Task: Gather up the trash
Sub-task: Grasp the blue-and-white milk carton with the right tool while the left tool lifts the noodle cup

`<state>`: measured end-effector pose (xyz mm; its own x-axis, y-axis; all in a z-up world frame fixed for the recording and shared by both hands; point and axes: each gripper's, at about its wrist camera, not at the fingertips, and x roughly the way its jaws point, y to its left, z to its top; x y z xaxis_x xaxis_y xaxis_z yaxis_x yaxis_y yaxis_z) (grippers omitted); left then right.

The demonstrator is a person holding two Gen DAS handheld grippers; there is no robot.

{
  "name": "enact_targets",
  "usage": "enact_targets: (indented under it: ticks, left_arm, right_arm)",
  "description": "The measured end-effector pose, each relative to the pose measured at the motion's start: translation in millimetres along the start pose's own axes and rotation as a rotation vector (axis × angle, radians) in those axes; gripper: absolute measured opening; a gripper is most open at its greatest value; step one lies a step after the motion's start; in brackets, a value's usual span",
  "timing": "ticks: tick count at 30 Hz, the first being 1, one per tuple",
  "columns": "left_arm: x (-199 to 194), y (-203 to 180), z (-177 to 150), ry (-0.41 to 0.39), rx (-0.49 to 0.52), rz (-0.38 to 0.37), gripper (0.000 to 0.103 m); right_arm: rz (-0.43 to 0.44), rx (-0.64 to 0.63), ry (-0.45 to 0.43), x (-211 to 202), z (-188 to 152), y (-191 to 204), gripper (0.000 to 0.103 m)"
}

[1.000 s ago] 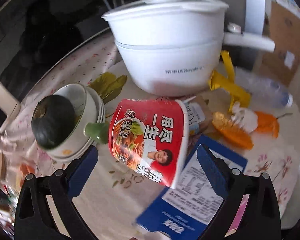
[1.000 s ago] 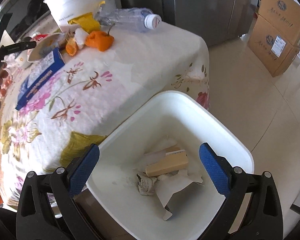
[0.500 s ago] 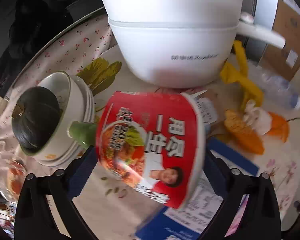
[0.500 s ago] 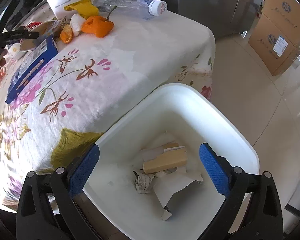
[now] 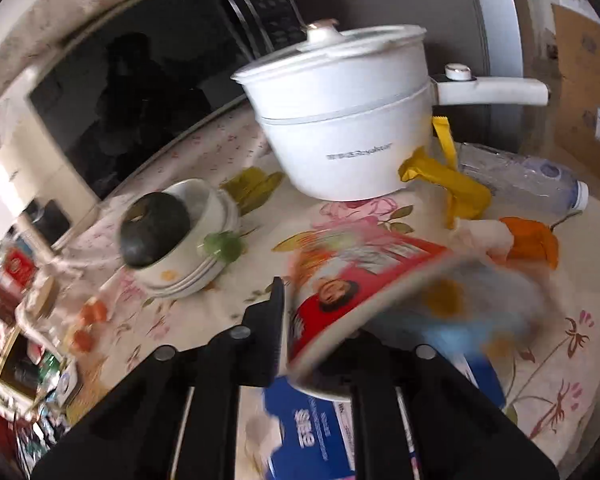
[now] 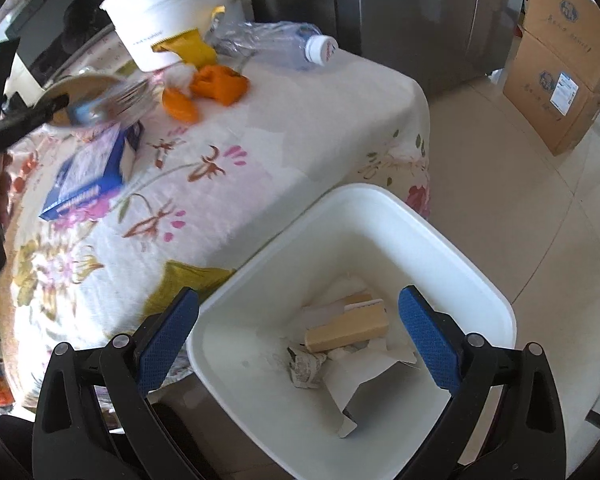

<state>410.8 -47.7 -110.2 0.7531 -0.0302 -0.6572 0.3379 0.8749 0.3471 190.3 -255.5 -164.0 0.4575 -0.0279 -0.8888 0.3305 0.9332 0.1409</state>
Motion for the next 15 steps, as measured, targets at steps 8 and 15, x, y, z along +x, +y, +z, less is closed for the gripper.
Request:
enact_targets:
  ticks: [8, 15]
  left_arm:
    - [-41.2, 25.3, -19.4, -0.091, -0.160, 0.155, 0.010]
    - [-92.4, 45.4, -26.8, -0.239, -0.270, 0.340, 0.009]
  right_arm:
    - [0.033, -0.029, -0.027, -10.8, -5.6, 12.8, 0.096]
    - [0.021, -0.090, -0.100, -14.8, -8.8, 27.9, 0.096]
